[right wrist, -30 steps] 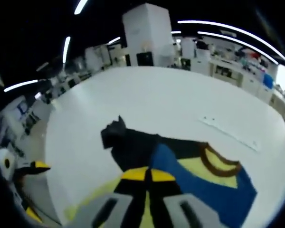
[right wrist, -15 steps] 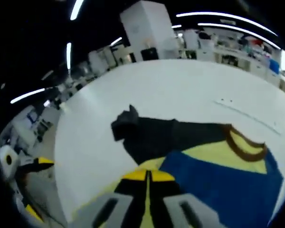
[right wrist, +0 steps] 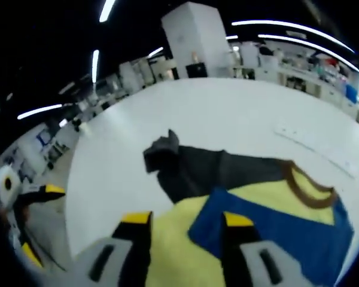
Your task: Fold the garment on the visible template until the final outline fits inside the template.
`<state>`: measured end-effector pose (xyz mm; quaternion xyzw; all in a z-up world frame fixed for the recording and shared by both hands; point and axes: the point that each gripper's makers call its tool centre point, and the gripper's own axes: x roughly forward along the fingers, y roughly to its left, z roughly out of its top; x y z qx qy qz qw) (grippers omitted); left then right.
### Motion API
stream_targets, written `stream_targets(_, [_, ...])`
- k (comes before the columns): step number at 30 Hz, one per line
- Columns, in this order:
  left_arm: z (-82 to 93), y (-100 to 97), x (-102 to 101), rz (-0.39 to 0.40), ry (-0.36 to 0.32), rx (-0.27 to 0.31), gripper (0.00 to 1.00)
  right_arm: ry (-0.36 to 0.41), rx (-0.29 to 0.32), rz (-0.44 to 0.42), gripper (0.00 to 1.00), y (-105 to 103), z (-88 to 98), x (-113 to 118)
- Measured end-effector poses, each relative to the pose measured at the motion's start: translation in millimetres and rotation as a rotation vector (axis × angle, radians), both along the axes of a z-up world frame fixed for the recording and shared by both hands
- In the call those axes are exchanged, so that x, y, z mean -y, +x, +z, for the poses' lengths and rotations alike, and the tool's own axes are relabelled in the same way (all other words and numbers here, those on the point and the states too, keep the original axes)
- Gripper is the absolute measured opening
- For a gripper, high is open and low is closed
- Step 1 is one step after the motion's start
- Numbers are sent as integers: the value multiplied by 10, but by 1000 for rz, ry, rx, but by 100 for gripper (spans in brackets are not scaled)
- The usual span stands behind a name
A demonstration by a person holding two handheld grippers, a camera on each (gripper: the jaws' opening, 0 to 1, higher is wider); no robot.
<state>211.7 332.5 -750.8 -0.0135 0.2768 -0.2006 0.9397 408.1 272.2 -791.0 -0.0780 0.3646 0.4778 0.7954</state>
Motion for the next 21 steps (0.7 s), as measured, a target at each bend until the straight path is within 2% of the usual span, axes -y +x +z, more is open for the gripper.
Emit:
stream_targets(4, [13,5,6,-6,5,6,99,-2,30,10,62,5,9,73])
stream_targets(9, [20,25,11,-8,8,11,99,5,53,-13,75,-52,32,281])
stream_targets(15, [21,47,41,-23,8,11,99,-17,80,-34,83,37,31,589])
stream_targets(21, [65,91,81,-31,5,26,99,-24,106,-82,84,108,69,961])
